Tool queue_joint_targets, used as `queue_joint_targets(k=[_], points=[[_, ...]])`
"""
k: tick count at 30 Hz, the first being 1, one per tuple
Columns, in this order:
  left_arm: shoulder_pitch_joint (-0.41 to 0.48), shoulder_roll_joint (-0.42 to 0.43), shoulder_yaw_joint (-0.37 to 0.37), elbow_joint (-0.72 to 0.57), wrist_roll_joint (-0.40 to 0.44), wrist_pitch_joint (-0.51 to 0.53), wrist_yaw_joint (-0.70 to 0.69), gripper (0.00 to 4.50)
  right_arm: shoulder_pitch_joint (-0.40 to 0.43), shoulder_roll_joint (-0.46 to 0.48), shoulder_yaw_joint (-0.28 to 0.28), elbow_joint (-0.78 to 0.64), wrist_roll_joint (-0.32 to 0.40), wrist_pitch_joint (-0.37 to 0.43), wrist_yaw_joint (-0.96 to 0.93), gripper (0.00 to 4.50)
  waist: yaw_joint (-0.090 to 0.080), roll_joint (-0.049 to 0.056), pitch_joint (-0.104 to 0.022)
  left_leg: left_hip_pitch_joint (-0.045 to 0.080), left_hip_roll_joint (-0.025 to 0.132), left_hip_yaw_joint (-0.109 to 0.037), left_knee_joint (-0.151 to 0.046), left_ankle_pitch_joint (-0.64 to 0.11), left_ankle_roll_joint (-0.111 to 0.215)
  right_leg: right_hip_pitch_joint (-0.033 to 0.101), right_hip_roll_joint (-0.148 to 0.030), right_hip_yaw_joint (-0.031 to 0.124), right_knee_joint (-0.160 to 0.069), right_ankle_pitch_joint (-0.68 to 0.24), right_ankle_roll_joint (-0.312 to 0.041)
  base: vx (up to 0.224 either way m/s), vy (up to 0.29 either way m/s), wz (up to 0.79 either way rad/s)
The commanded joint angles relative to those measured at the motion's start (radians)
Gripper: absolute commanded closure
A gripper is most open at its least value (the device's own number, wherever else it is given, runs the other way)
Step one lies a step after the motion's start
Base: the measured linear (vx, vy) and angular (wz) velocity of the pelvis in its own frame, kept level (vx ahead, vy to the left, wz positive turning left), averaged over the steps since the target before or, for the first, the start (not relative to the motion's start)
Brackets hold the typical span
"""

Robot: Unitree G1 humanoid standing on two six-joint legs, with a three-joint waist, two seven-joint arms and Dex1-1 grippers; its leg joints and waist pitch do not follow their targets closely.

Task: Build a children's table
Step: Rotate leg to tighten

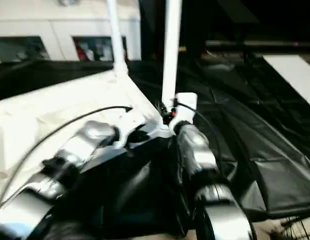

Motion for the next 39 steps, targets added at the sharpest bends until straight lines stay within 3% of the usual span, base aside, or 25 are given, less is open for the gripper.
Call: queue_joint_targets(k=[1,3,5,7,8,9,12,14,15,19,25,28,29,33,36,39], points=[[0.012,0.013,0.024,-0.058,-0.037,-0.023,-0.047,3.95,0.017,-0.007,-0.002,-0.075,0.033,0.019,0.043,2.65,0.001,0.001,-0.073,0.019,0.038,-0.011,-0.029,0.139,0.126,0.058,-0.052,0.033,-0.013,0.569,-0.255,0.0,0.0,0.0],[0.025,0.023,0.058,-0.102,-0.075,-0.01,-0.064,3.83,0.035,-0.015,0.002,-0.132,0.047,0.028,0.078,2.65,0.004,0.005,-0.081,0.007,0.026,-0.009,-0.012,0.219,0.127,0.06,-0.042,0.03,0.007,0.721,-0.248,0.0,0.0,0.0],[0.044,0.041,0.14,-0.184,-0.165,0.025,-0.097,3.58,0.066,-0.043,0.022,-0.225,0.065,0.06,0.136,2.65,0.005,0.01,-0.077,0.004,0.025,-0.007,-0.01,0.211,0.113,0.052,-0.038,0.025,0.01,0.745,-0.236,0.0,0.0,0.0],[0.045,0.042,0.143,-0.186,-0.168,0.026,-0.099,3.51,0.067,-0.044,0.023,-0.228,0.066,0.061,0.138,2.65,0.003,0.013,-0.069,0.005,0.03,-0.007,-0.021,0.106,0.087,0.049,-0.044,0.024,-0.004,0.618,-0.231,0.0,0.0,0.0],[0.031,0.046,0.242,-0.222,-0.267,0.068,-0.105,3.48,0.085,-0.071,0.041,-0.276,0.067,0.08,0.18,2.65,0.0,0.016,-0.064,0.008,0.032,-0.006,-0.026,0.042,0.067,0.049,-0.046,0.025,-0.011,0.51,-0.241,0.0,0.0,0.0],[0.02,0.045,0.281,-0.227,-0.303,0.084,-0.101,3.41,0.091,-0.08,0.046,-0.291,0.067,0.086,0.195,2.65,0.001,0.014,-0.062,0.01,0.033,-0.005,-0.029,0.006,0.053,0.05,-0.046,0.027,-0.016,0.436,-0.253,0.0,0.0,0.0],[-0.036,0.037,0.36,-0.18,-0.352,0.091,-0.039,3.1,0.093,-0.088,0.045,-0.296,0.066,0.081,0.217,2.65,-0.001,0.015,-0.056,0.012,0.034,-0.003,-0.033,-0.045,0.049,0.047,-0.051,0.032,-0.027,0.295,-0.267,0.0,0.0,0.0],[-0.083,0.028,0.391,-0.131,-0.343,0.087,0.036,2.94,0.091,-0.09,0.05,-0.295,0.058,0.081,0.228,2.65,-0.002,0.016,-0.057,0.012,0.036,-0.005,-0.032,-0.04,0.052,0.048,-0.053,0.032,-0.028,0.262,-0.268,0.0,0.0,0.0],[-0.116,0.026,0.396,-0.093,-0.312,0.082,0.099,2.94,0.088,-0.091,0.059,-0.295,0.049,0.081,0.236,2.65,-0.003,0.012,-0.058,0.012,0.036,-0.006,-0.031,-0.034,0.057,0.048,-0.049,0.031,-0.026,0.261,-0.267,0.0,0.0,0.0],[-0.225,0.007,0.379,0.024,-0.21,0.076,0.288,2.67,0.082,-0.088,0.104,-0.296,0.01,0.085,0.244,2.65,0.0,0.013,-0.059,0.009,0.035,-0.009,-0.026,-0.022,0.069,0.048,-0.054,0.031,-0.026,0.259,-0.253,0.0,0.0,0.0],[-0.267,-0.088,0.322,-0.074,-0.257,0.127,0.201,2.16,0.062,-0.088,0.139,-0.239,-0.062,0.077,0.198,2.65,0.013,0.015,-0.067,0.005,0.033,-0.008,-0.013,0.055,0.093,0.046,-0.059,0.03,-0.013,0.338,-0.303,0.0,0.0,0.0],[-0.262,-0.128,0.314,-0.18,-0.335,0.181,0.147,1.94,0.055,-0.09,0.135,-0.221,-0.074,0.082,0.186,2.65,0.02,0.01,-0.068,0.003,0.033,-0.007,-0.01,0.061,0.109,0.049,-0.062,0.03,-0.01,0.356,-0.317,0.0,0.0,0.0],[-0.252,-0.137,0.312,-0.242,-0.38,0.211,0.116,1.82,0.052,-0.092,0.129,-0.215,-0.075,0.087,0.179,2.65,0.02,0.008,-0.068,0.002,0.033,-0.006,-0.01,0.055,0.113,0.05,-0.062,0.03,-0.009,0.351,-0.322,0.0,0.0,0.0],[-0.248,-0.137,0.303,-0.29,-0.438,0.254,0.108,1.5,0.048,-0.101,0.129,-0.199,-0.086,0.082,0.181,2.65,0.021,0.004,-0.063,-0.001,0.031,-0.004,-0.008,0.021,0.119,0.05,-0.059,0.031,-0.013,0.285,-0.324,0.0,0.0,0.0],[-0.242,-0.127,0.302,-0.268,-0.391,0.245,0.12,1.39,0.045,-0.102,0.129,-0.193,-0.094,0.082,0.179,2.65,0.016,0.003,-0.059,0.002,0.033,-0.005,-0.013,-0.022,0.104,0.048,-0.057,0.032,-0.022,0.181,-0.306,0.0,0.0,0.0],[-0.245,-0.105,0.321,-0.208,-0.323,0.195,0.168,1.1,0.036,-0.106,0.125,-0.188,-0.098,0.084,0.182,2.65,0.01,0.005,-0.058,0.003,0.033,-0.007,-0.016,-0.042,0.09,0.047,-0.056,0.032,-0.028,0.14,-0.285,0.0,0.0,0.0]])
